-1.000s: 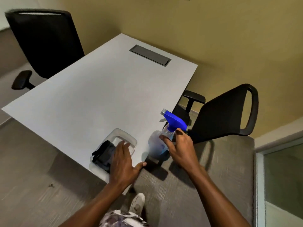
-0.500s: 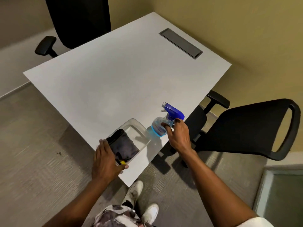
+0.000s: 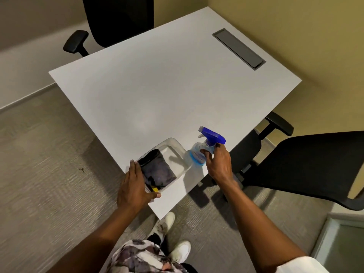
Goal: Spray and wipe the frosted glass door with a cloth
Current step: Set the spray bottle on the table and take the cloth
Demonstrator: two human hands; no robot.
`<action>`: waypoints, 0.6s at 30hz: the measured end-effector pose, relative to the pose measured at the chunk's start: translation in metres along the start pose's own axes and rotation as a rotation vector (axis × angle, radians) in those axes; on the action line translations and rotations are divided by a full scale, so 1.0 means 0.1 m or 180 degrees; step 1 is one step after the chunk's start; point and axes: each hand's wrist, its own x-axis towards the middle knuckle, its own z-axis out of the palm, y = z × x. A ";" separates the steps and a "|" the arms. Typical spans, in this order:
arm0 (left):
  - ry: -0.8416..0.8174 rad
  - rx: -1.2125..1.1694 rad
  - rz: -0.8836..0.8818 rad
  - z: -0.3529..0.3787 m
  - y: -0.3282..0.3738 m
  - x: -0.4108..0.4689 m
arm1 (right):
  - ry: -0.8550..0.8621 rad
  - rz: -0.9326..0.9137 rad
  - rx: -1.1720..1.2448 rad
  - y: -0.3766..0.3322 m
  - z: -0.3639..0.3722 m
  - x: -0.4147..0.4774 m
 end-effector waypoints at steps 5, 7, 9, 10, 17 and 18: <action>-0.0007 -0.0017 -0.0020 0.00 -0.02 0.00 | -0.0032 0.0268 0.0236 0.03 0.05 0.05; -0.0013 -0.0037 -0.0007 0.00 -0.02 0.00 | -0.0077 0.0382 0.0261 0.06 0.07 0.06; -0.0001 -0.0040 -0.0013 0.00 -0.03 0.01 | -0.0128 0.0508 0.0199 0.08 0.11 0.03; 0.0009 -0.0053 -0.0019 -0.01 -0.03 0.02 | -0.0123 0.0606 0.0170 0.07 0.13 -0.02; 0.0056 -0.0078 -0.0021 -0.01 -0.02 -0.01 | 0.0494 0.1053 0.0491 -0.07 0.44 -0.72; 0.0053 -0.0078 -0.0022 -0.01 -0.01 -0.01 | 0.0413 0.0916 0.0496 -0.11 0.51 -0.79</action>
